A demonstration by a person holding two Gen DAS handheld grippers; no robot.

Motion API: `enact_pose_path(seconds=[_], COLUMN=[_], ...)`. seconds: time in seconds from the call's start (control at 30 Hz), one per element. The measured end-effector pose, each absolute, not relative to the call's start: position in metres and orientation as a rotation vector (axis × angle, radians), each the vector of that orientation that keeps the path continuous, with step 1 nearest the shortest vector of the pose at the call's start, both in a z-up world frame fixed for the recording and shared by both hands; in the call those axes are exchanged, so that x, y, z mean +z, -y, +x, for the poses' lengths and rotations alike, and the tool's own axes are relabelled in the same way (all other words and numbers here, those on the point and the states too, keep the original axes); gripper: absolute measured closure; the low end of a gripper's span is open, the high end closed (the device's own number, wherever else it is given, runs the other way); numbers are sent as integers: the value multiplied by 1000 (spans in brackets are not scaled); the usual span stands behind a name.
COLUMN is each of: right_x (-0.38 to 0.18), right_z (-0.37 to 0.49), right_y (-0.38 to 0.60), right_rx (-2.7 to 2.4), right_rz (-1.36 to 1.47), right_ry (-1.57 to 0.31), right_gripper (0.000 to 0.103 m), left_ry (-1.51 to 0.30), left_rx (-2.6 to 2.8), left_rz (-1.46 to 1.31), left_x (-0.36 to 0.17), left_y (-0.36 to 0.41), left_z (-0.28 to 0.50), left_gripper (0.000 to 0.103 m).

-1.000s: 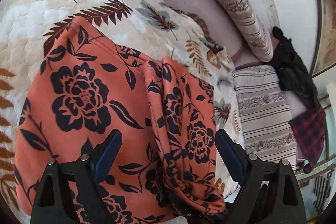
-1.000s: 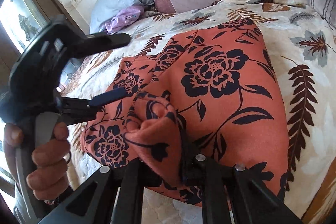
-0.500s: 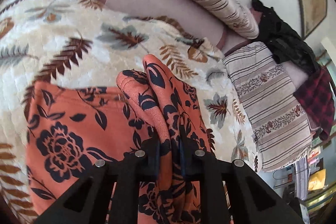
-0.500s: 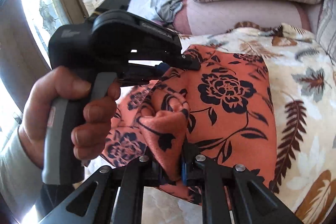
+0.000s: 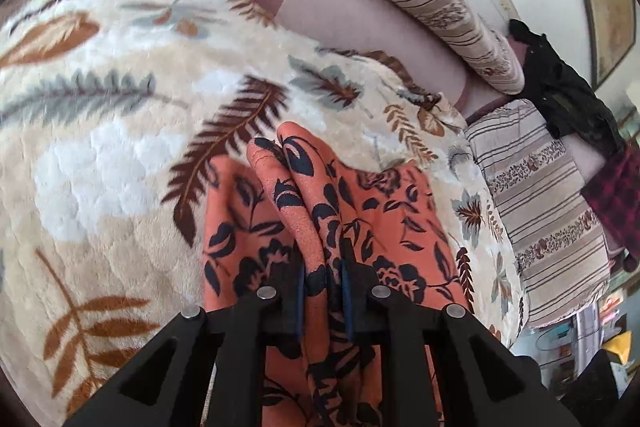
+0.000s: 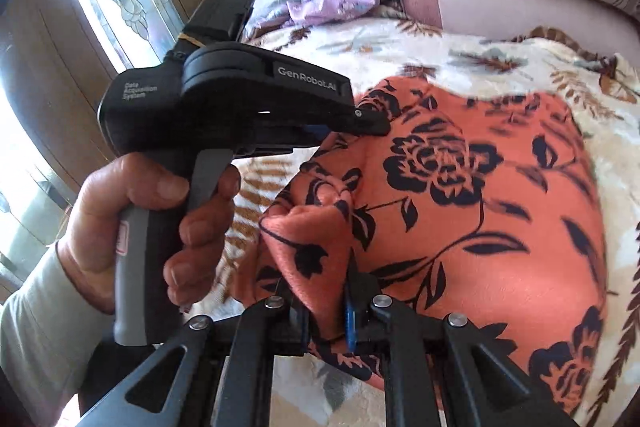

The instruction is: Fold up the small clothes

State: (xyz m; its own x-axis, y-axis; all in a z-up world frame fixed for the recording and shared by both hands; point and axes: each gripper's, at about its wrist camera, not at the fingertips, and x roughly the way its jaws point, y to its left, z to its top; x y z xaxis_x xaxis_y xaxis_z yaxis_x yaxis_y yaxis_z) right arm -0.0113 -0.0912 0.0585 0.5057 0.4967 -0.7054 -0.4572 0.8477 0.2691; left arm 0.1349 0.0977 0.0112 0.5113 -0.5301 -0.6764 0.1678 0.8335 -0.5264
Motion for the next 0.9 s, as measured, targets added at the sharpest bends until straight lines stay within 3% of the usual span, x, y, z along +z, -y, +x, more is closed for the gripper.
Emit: enact_pose_path(seconds=[0.13, 0.23, 0.33, 0.43, 0.47, 0.5, 0.83, 0.9], right_x=[70, 34, 27, 30, 32, 34, 47, 45], right_z=[-19, -2, -10, -10, -13, -16, -76, -75], right_y=[81, 66, 71, 86, 90, 91, 159, 182], right_rx=[570, 578, 610, 651, 677, 699, 655, 620], right_rz=[36, 40, 80, 177, 207, 226, 365, 439], right_ry=[-827, -966, -954, -978, -981, -977, -911, -916], right_gripper=[90, 78, 75, 58, 42, 33, 31, 29], left_ry=[-913, -1107, -1074, -1072, -1079, -1085, -962, -1038], left_rx=[-434, -366, -387, -323, -299, -287, -263, -248], left_rz=[-425, -465, -548, -484, -479, -487, -494, -426], left_x=[15, -44, -44, -34, -35, -36, 18, 11], left_y=[-113, -130, -143, -143, -145, -147, -149, -132], left_z=[132, 150, 140, 133, 129, 125, 39, 28], left_gripper=[87, 79, 77, 66, 61, 60, 63, 63])
